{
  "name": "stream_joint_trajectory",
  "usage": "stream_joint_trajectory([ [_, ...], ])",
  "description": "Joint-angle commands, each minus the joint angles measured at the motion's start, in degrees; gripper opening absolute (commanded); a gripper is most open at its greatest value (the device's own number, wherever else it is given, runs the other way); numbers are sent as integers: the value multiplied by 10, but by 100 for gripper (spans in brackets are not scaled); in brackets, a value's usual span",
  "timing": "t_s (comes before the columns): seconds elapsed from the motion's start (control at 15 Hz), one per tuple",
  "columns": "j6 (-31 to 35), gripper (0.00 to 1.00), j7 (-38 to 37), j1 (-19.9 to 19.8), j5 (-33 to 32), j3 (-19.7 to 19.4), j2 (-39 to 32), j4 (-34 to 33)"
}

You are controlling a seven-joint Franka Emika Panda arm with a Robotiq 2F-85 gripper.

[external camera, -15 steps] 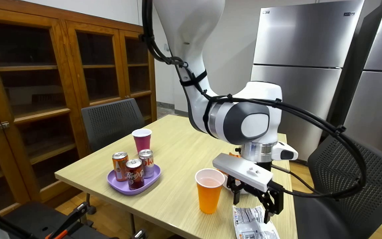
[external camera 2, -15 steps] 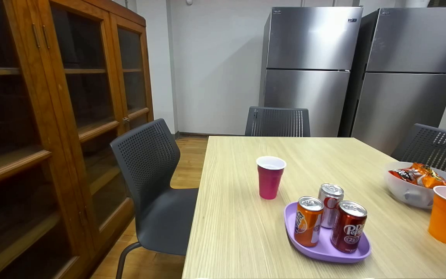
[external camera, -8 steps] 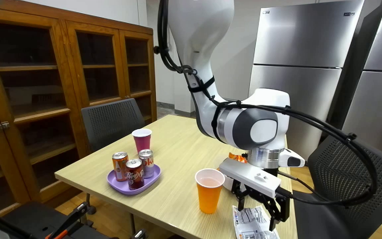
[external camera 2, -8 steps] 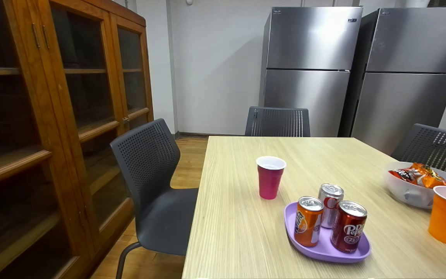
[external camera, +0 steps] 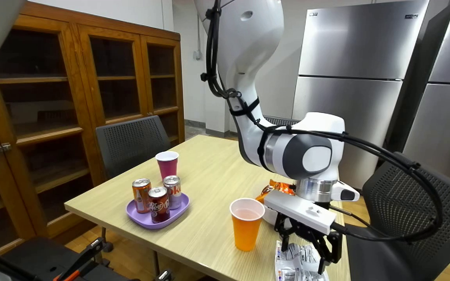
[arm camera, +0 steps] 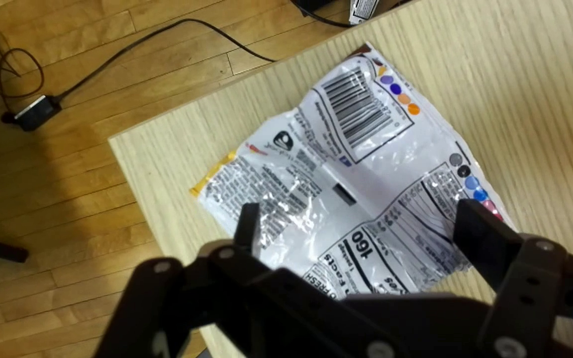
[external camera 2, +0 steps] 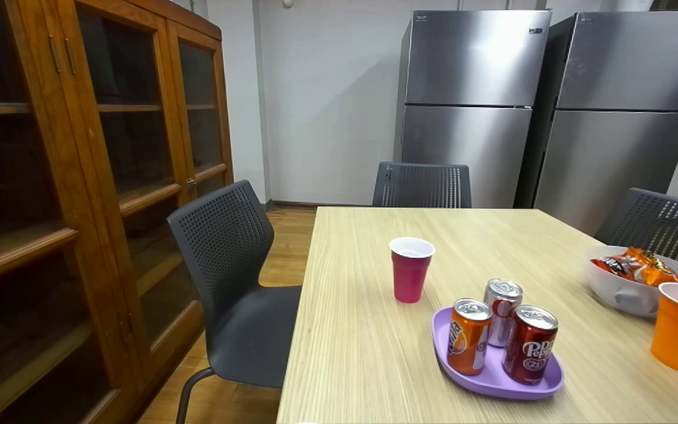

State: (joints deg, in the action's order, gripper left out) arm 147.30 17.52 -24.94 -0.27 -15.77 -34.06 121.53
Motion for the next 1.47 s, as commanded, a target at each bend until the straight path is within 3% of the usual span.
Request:
stream_joint_trajectory([
  [0.0,-31,100,15,-16,-8,16,-14,-33],
  [0.67,-39,100,15,-15,-7,19,-21,-51],
  [0.8,-37,74,8,-10,-11,17,-23,-52],
  [1.4,-36,5,2,-6,-14,15,-23,-54],
])
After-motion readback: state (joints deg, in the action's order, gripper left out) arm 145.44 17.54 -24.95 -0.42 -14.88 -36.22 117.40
